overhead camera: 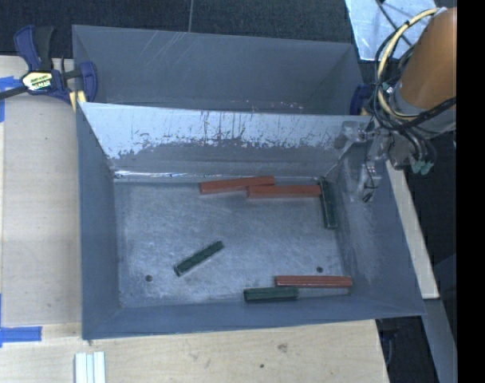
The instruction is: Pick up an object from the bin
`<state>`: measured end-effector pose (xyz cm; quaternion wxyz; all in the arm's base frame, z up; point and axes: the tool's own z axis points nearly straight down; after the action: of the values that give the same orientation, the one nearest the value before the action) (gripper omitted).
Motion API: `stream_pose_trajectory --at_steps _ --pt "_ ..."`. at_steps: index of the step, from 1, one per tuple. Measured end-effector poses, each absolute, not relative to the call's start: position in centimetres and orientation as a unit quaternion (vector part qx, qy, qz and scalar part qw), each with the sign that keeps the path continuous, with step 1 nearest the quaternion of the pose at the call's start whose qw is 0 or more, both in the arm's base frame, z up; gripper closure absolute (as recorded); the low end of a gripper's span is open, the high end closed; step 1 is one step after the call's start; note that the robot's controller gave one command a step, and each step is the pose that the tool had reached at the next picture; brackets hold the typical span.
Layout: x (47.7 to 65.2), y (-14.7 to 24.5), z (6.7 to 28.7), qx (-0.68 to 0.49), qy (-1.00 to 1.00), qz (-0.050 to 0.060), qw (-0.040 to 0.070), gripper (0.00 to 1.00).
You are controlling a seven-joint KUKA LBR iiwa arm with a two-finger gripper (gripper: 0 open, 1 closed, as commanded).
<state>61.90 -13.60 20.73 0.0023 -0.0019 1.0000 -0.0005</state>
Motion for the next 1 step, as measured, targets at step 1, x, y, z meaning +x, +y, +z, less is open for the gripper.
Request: stream_pose_trajectory --at_steps 1 --pt "62.13 -12.34 12.08 -0.056 0.998 0.001 -0.002 0.00"
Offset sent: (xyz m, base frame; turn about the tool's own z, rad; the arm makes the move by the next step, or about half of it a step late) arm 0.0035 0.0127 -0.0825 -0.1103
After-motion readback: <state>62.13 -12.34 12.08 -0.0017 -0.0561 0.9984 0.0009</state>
